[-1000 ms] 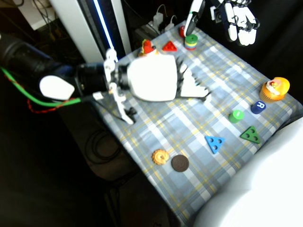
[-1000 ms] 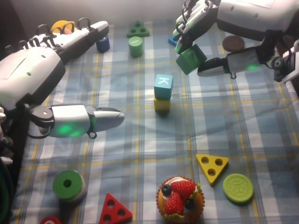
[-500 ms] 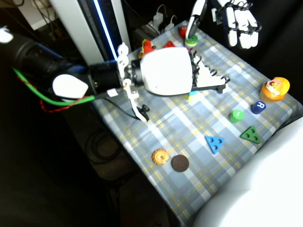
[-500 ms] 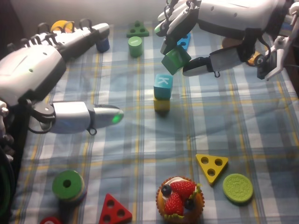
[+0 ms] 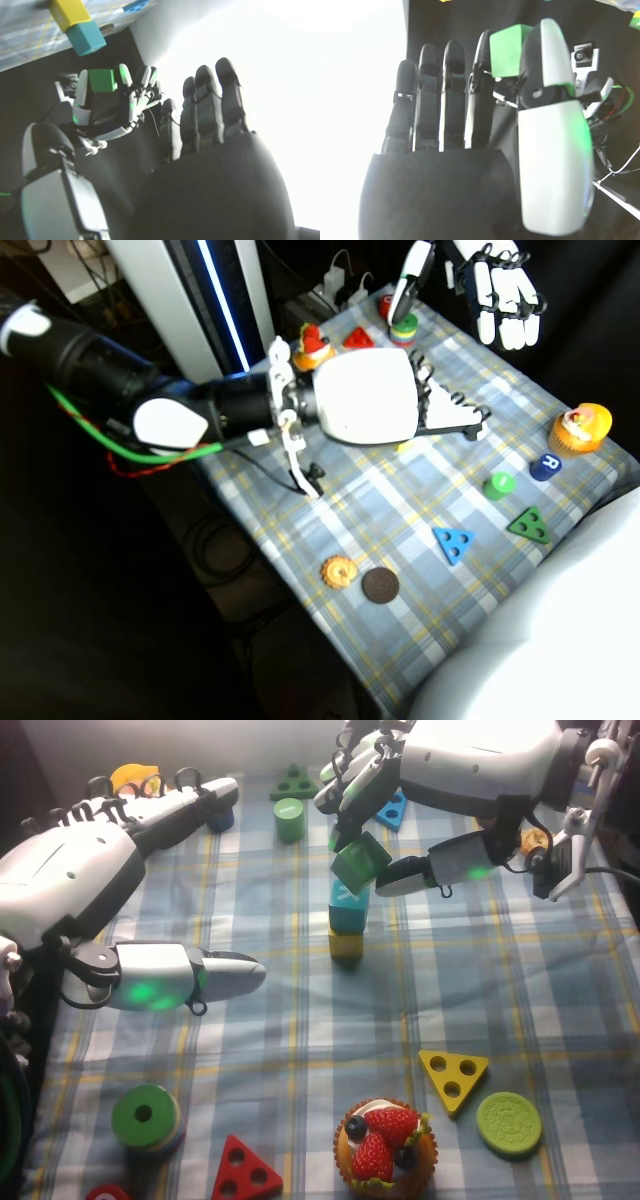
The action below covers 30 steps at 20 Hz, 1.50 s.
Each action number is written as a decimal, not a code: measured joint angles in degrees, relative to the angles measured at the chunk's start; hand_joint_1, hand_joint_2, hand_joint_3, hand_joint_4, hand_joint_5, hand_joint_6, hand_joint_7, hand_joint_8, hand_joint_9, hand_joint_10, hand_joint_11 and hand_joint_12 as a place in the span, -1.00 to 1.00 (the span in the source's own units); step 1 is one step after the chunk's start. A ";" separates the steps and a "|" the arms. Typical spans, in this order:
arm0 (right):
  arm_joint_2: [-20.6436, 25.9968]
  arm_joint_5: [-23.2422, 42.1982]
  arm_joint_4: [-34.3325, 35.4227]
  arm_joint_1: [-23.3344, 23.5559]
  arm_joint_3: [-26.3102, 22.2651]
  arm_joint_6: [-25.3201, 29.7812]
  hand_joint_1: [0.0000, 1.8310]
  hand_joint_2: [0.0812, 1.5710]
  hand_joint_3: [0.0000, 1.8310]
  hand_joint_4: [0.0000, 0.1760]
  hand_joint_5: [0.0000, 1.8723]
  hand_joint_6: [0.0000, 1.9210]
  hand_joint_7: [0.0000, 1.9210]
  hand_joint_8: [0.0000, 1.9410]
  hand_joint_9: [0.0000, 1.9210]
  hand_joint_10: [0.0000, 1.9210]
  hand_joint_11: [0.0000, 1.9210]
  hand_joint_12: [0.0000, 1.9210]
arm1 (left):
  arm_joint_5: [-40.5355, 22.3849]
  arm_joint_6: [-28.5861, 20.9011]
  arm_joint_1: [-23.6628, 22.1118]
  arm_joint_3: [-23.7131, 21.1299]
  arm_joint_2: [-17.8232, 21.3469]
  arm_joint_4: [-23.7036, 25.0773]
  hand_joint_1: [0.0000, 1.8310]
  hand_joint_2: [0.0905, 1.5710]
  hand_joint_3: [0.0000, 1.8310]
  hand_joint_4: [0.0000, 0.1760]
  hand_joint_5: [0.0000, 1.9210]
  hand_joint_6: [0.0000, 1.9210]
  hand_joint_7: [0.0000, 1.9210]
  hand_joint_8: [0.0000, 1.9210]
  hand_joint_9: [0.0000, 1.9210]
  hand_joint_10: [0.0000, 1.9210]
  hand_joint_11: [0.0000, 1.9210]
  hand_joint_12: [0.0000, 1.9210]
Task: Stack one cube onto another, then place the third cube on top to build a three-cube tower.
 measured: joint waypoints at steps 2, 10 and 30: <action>-0.42 -0.31 -0.13 0.00 0.24 0.15 0.26 0.35 -1.00 -1.00 0.12 -0.10 -0.16 -0.99 -0.36 -0.99 -1.00 0.19 | 0.09 -0.02 -0.07 0.31 0.00 -0.31 -0.21 -0.03 -1.00 1.00 -0.90 -1.00 -0.82 -1.00 -0.80 -1.00 -1.00 -0.65; -1.03 -0.85 -1.42 0.00 0.46 0.55 0.26 0.34 -1.00 -1.00 0.13 -0.12 -0.11 -0.99 -0.27 -0.98 -0.97 0.34 | 0.24 -0.02 -0.07 0.33 0.00 -0.42 -0.21 -0.02 -1.00 1.00 -0.87 -1.00 -0.82 -1.00 -0.80 -1.00 -1.00 -0.59; -1.44 -2.12 -2.12 0.00 0.81 1.22 0.26 0.36 -1.00 -1.00 0.09 -0.06 -0.19 -1.00 -0.38 -0.99 -1.00 0.15 | 0.50 -0.02 -0.24 0.33 0.00 -0.22 -0.21 -0.04 -1.00 1.00 -0.89 -1.00 -0.81 -1.00 -0.79 -1.00 -1.00 -0.56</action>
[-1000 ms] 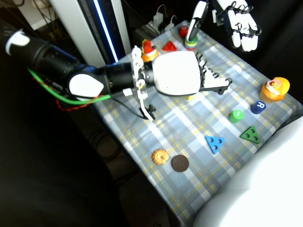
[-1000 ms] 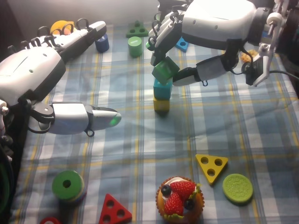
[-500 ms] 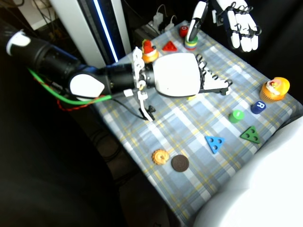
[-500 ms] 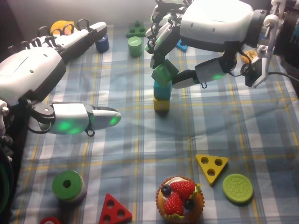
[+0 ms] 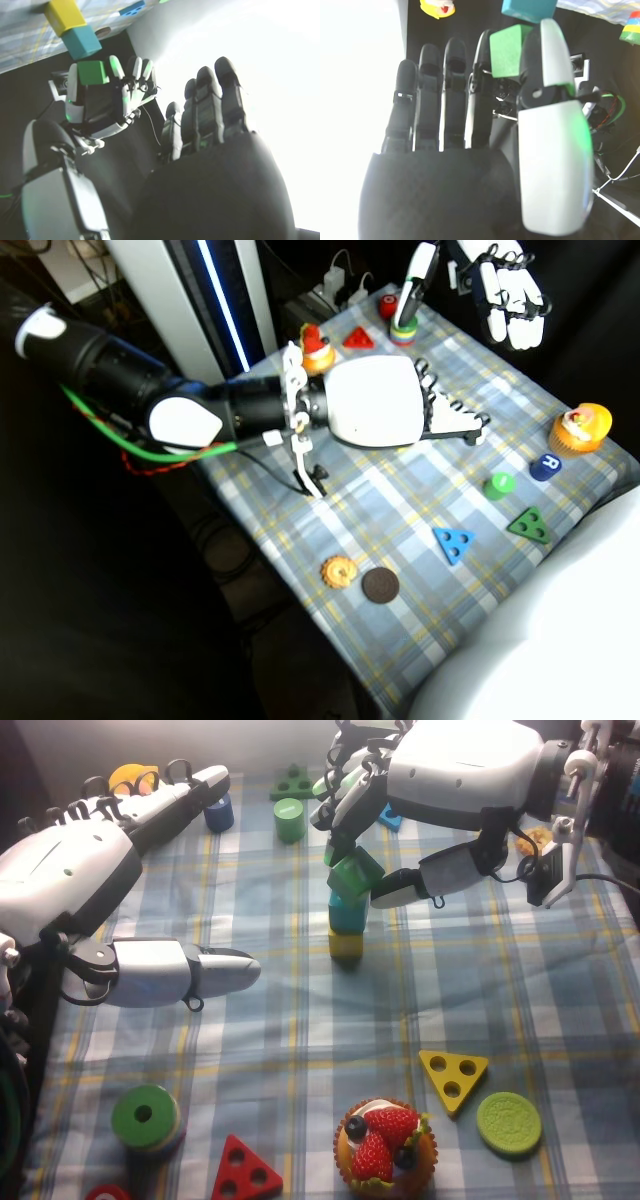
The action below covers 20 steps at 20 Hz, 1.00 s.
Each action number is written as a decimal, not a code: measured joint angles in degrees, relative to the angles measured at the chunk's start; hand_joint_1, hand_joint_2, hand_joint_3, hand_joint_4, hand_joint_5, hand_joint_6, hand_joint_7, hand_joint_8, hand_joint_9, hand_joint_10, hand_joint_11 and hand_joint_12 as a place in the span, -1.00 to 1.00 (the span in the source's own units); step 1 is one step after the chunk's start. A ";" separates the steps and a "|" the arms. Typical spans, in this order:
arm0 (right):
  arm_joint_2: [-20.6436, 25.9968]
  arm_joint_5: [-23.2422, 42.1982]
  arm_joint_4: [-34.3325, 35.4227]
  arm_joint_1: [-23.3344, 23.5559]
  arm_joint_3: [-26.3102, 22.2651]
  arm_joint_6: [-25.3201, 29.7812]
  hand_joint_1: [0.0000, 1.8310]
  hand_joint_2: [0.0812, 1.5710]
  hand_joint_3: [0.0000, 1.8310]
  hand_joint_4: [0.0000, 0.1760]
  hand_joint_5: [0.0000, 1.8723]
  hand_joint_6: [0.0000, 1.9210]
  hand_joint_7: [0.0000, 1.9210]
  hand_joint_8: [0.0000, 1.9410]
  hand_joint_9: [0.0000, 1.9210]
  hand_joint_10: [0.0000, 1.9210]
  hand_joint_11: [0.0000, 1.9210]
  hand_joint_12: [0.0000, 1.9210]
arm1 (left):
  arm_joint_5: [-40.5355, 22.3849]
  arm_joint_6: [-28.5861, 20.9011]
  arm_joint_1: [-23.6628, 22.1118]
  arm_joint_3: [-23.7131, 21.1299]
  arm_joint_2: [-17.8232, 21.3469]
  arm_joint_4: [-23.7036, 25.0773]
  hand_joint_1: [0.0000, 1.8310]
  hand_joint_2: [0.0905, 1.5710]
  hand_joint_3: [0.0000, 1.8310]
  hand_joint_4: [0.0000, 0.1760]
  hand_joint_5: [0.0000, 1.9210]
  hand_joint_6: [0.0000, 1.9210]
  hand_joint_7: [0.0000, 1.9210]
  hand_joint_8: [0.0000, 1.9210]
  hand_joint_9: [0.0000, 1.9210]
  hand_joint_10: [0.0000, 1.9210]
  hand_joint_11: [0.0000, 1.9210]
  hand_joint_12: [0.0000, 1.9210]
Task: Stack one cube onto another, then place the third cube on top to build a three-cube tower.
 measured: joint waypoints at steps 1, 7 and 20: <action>0.00 0.02 0.00 0.00 0.00 0.02 0.26 0.36 -1.00 -1.00 0.08 -0.04 -0.19 -1.00 -0.37 -0.98 -1.00 0.22 | -0.02 0.00 0.00 0.00 0.00 0.00 -0.19 -0.04 -1.00 1.00 -0.88 -1.00 -0.80 -1.00 -0.79 -1.00 -1.00 -0.57; 0.00 -0.04 -0.04 0.00 0.00 0.02 0.21 0.36 -1.00 -1.00 0.07 -0.02 -0.26 -1.00 -0.42 -0.99 -1.00 0.18 | 0.11 0.00 -0.13 0.00 0.00 0.15 -0.20 -0.04 -1.00 1.00 -0.88 -1.00 -0.81 -1.00 -0.79 -1.00 -1.00 -0.56; 0.00 -0.15 -0.35 0.00 0.00 0.48 0.17 0.19 -1.00 -1.00 -0.20 -1.00 -0.42 -1.00 -0.53 -1.00 -1.00 0.08 | 0.11 0.00 -0.13 0.00 0.00 0.15 -0.17 -0.06 -1.00 1.00 -0.86 -1.00 -0.80 -1.00 -0.77 -1.00 -1.00 -0.56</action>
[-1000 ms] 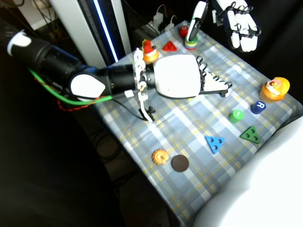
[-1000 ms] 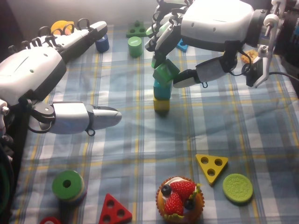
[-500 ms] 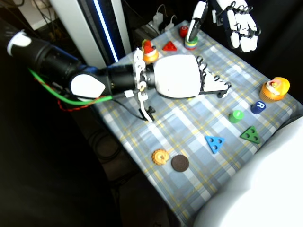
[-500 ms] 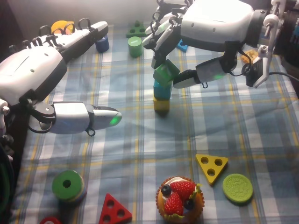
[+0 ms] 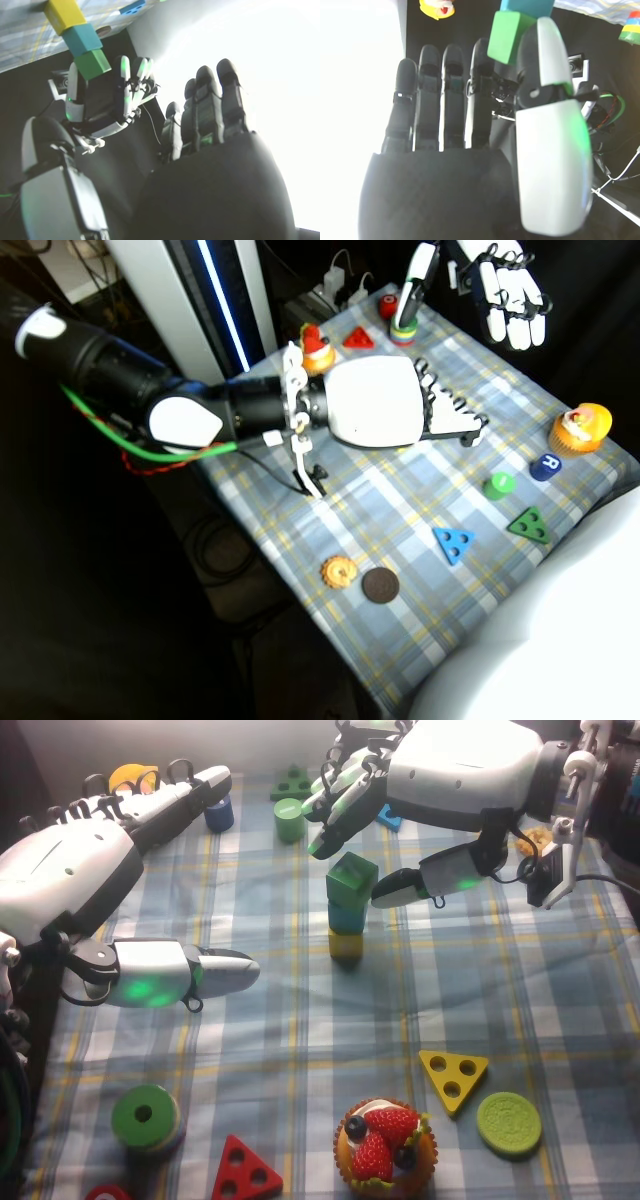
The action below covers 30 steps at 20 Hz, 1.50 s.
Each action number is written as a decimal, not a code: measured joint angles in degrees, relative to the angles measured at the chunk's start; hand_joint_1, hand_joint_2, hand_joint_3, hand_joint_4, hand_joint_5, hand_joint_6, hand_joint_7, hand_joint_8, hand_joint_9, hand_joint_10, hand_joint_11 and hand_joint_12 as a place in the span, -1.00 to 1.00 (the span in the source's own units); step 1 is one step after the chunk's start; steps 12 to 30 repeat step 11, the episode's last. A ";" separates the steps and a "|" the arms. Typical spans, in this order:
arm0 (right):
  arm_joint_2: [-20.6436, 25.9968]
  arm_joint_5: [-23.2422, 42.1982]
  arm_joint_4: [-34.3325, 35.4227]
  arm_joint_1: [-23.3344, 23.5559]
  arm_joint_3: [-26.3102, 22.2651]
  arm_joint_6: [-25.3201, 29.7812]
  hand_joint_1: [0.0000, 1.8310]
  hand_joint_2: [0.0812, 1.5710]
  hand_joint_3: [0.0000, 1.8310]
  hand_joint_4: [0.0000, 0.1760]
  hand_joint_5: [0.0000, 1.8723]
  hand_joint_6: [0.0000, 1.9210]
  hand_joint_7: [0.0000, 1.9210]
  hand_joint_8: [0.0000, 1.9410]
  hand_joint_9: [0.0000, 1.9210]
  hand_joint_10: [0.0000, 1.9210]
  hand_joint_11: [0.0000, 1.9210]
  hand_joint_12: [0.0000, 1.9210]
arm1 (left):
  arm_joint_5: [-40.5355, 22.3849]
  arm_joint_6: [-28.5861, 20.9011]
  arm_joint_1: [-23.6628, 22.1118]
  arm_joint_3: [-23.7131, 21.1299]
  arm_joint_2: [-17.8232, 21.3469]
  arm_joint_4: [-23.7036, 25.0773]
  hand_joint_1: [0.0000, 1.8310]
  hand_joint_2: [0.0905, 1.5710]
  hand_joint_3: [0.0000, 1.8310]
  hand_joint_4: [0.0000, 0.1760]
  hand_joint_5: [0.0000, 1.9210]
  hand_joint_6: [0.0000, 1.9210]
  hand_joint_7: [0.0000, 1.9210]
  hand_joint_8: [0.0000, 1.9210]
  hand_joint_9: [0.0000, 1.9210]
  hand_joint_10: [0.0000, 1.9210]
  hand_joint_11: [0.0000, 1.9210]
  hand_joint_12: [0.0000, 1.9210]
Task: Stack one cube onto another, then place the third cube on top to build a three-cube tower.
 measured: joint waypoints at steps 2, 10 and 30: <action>0.13 -0.31 0.17 0.00 -0.68 0.09 0.14 0.15 -1.00 -0.72 -0.36 -1.00 -0.54 -1.00 -0.60 -1.00 -1.00 0.03 | -0.02 0.00 0.00 0.00 0.00 -0.02 -0.19 -0.05 -1.00 1.00 -0.87 -1.00 -0.80 -1.00 -0.78 -1.00 -1.00 -0.57; 15.06 11.37 13.11 -4.52 -10.47 -3.41 -0.09 -0.02 -1.00 0.36 -1.00 -1.00 -1.00 -1.00 -1.00 -1.00 -1.00 -1.00 | -5.29 -20.55 2.78 -1.62 6.80 6.43 -0.18 -0.12 -1.00 1.00 -0.90 -1.00 -0.84 -1.00 -0.85 -1.00 -1.00 -0.55; 17.92 13.62 16.87 -7.21 -12.50 -6.08 -0.09 -0.02 -1.00 0.36 -1.00 -1.00 -1.00 -1.00 -1.00 -1.00 -1.00 -1.00 | -7.67 -24.44 3.85 -1.75 7.93 8.00 -0.18 -0.12 -1.00 1.00 -0.90 -1.00 -0.84 -1.00 -0.85 -1.00 -1.00 -0.55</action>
